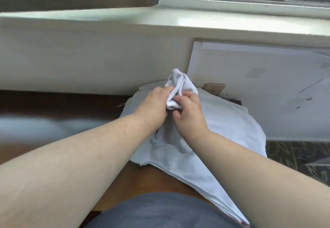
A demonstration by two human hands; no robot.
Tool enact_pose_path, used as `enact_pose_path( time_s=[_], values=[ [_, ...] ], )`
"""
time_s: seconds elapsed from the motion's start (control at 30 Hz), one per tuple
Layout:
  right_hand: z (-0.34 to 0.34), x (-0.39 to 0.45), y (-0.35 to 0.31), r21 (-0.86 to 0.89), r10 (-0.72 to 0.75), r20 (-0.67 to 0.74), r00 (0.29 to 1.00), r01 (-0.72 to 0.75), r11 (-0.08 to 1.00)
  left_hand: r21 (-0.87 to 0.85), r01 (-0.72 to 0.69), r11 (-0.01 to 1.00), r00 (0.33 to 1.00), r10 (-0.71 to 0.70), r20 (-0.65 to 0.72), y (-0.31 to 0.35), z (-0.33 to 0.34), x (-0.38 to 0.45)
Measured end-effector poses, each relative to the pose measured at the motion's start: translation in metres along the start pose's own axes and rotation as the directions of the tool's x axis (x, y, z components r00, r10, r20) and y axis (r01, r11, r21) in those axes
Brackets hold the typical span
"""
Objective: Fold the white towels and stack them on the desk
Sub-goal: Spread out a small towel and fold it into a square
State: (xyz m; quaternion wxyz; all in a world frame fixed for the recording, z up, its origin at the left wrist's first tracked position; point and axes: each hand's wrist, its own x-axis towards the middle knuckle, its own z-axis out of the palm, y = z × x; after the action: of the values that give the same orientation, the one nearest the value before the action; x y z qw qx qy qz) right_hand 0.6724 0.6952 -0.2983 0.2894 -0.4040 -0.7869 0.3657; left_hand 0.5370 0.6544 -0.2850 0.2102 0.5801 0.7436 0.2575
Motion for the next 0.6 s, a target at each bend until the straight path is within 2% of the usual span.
enact_pose_path(
  time_s=[0.07, 0.17, 0.4, 0.6],
  values=[
    [0.014, 0.003, -0.025, 0.004, -0.029, 0.014, 0.999, 0.029, 1.0, -0.003, 0.03, 1.0, 0.995, -0.031, -0.094, -0.011, -0.021, -0.016],
    [0.044, 0.003, -0.066, 0.001, -0.126, 0.049, 0.991, 0.126, 0.992, -0.037, 0.067, 0.997, 0.983, -0.072, -0.167, -0.033, -0.059, -0.048],
    [0.156, -0.021, -0.178, 0.007, -0.29, 0.138, 0.947, 0.292, 0.956, -0.068, 0.138, 0.988, 0.929, -0.153, -0.337, -0.116, -0.166, -0.148],
    [0.276, -0.07, -0.277, 0.099, -0.33, 0.205, 0.922, 0.316, 0.944, -0.077, 0.176, 0.981, 0.93, -0.192, -0.314, -0.205, -0.261, -0.257]
  ],
)
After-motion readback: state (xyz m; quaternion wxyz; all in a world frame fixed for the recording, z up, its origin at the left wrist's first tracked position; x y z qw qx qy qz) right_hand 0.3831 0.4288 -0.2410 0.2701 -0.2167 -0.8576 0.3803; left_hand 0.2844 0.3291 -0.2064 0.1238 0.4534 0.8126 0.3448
